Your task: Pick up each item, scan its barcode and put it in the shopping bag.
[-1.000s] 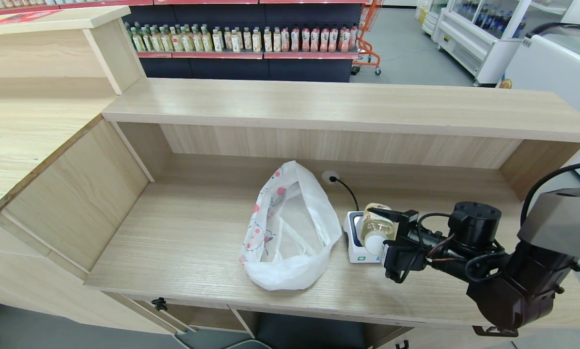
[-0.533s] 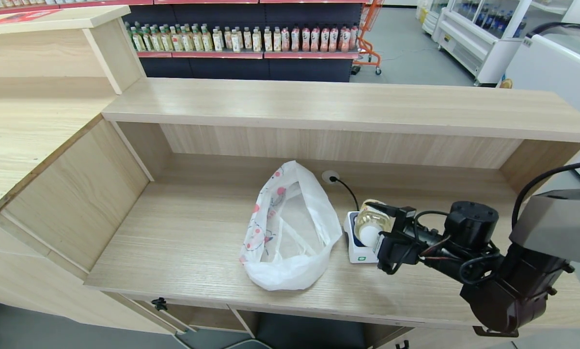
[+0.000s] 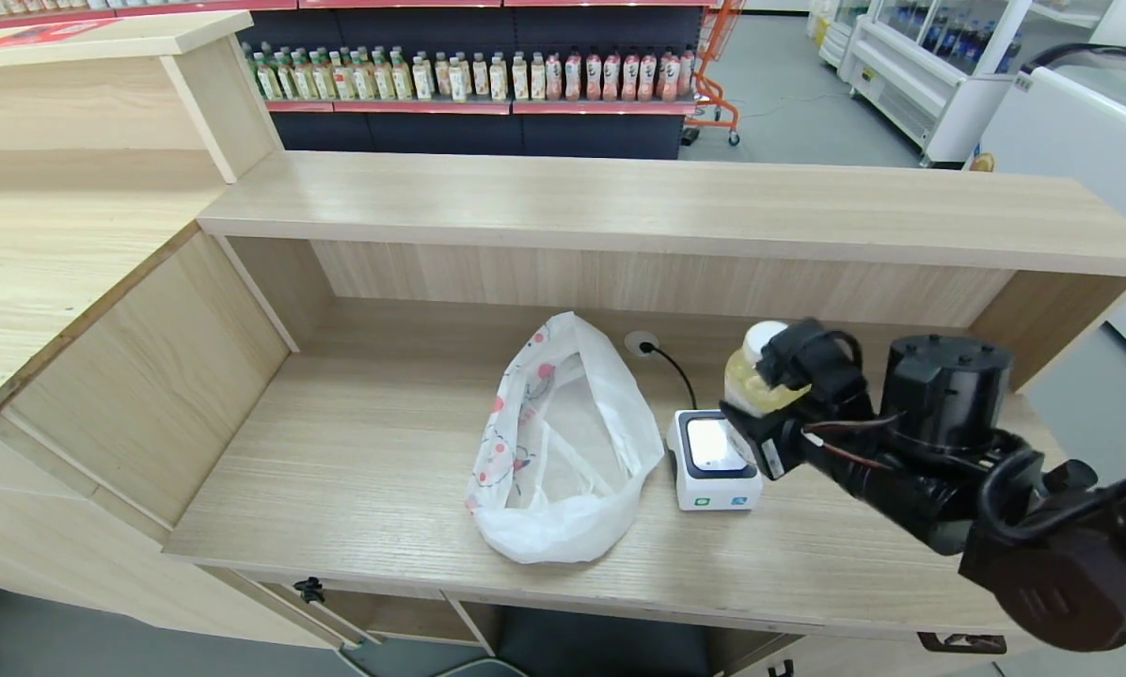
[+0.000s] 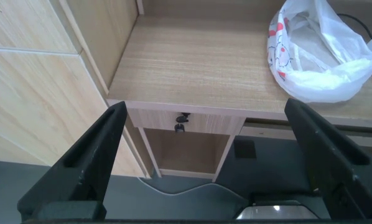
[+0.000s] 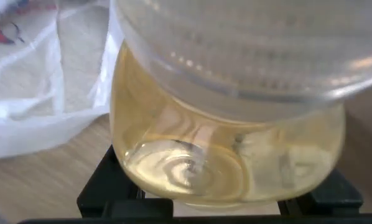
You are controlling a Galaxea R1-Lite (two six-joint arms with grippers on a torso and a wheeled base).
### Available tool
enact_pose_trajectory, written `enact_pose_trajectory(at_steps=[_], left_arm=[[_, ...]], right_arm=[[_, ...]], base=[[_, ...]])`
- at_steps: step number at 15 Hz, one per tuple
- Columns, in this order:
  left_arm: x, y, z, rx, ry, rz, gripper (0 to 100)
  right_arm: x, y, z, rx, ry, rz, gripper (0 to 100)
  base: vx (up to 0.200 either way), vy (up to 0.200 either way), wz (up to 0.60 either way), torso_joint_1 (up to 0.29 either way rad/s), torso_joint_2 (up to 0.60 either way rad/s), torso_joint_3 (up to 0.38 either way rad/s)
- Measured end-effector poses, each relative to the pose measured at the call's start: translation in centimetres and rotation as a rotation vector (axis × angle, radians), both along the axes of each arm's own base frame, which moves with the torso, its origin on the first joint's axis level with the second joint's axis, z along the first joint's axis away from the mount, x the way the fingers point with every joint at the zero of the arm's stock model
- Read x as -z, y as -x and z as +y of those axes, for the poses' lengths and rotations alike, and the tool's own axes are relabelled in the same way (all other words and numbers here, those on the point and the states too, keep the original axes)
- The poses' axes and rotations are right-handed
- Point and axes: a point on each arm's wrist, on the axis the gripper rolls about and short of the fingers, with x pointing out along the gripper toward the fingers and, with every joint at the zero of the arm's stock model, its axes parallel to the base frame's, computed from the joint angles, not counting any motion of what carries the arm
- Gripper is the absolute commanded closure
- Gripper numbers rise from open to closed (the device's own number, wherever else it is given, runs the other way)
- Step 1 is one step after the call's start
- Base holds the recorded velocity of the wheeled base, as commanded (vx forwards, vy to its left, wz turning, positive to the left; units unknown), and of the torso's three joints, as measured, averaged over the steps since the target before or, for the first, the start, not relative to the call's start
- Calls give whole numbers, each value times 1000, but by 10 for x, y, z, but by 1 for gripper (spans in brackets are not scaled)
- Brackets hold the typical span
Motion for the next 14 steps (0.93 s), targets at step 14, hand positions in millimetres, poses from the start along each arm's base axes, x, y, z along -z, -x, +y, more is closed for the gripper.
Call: enact_pose_trajectory(at_steps=[14], left_arm=[[0,0,0,-1,2,0,0]], right_arm=[[-30,22,-13,-92,-386,87,100]], base=[[0,129,0,-1,3,1]])
